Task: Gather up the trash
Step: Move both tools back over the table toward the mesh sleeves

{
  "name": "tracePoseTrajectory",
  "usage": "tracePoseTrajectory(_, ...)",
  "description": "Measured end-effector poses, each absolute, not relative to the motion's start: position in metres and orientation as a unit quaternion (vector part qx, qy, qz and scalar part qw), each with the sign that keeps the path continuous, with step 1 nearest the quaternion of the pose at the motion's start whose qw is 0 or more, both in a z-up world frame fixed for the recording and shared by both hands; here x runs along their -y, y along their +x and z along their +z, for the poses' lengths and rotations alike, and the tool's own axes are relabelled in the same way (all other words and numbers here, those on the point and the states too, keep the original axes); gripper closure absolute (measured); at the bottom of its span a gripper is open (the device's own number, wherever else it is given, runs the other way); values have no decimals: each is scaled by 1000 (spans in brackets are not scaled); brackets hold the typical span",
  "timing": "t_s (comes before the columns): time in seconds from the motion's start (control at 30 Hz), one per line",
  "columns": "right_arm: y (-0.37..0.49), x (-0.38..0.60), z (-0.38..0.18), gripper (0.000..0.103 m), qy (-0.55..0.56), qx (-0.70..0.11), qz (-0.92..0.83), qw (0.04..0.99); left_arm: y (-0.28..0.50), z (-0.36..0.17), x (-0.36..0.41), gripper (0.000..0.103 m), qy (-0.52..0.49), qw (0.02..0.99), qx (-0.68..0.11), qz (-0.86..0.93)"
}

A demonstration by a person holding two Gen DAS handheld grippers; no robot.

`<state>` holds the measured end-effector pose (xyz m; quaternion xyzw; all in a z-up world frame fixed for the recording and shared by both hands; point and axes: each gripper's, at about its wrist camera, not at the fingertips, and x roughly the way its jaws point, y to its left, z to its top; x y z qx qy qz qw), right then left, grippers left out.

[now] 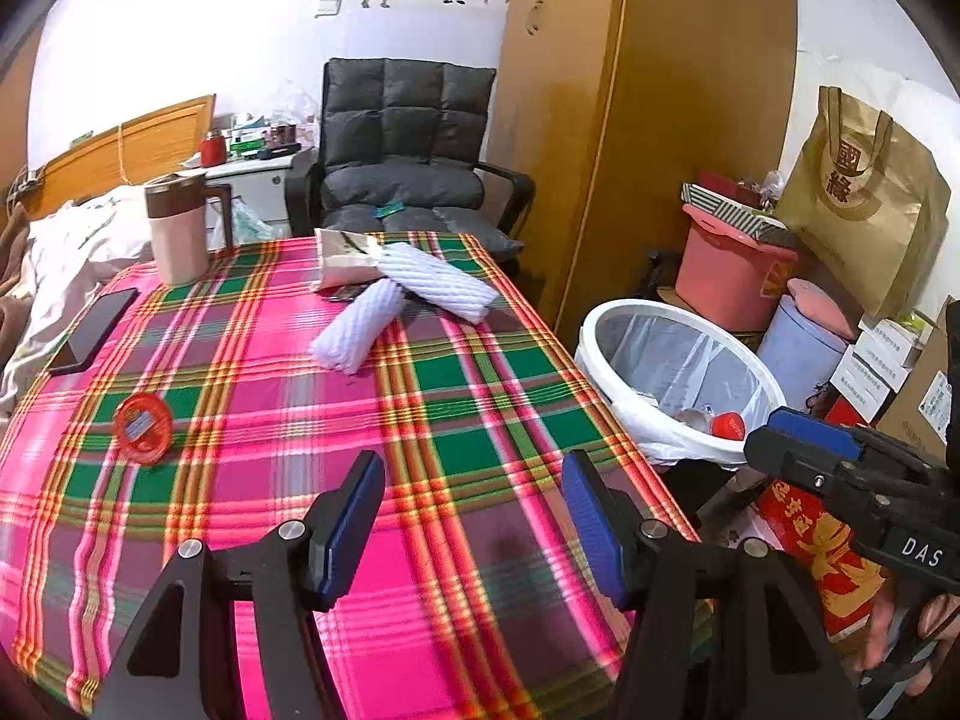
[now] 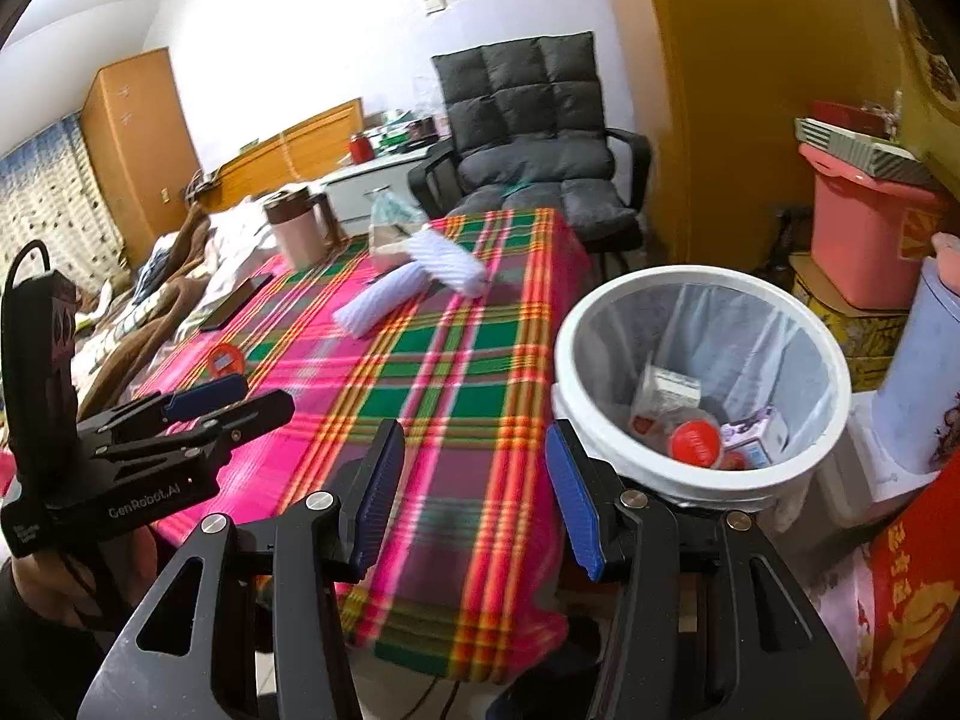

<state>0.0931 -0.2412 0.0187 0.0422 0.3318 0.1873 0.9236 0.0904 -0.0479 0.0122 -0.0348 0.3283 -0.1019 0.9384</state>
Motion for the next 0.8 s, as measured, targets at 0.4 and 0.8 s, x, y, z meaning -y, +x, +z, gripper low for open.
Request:
tracePoseTrajectory(0.4, 89, 217, 24, 52, 29, -331, 215, 918, 69, 14, 11, 42, -57, 940, -328, -81)
tracePoseTrajectory(0.8, 104, 205, 26, 52, 26, -333, 222, 916, 77, 11, -17, 42, -72, 937, -338, -48)
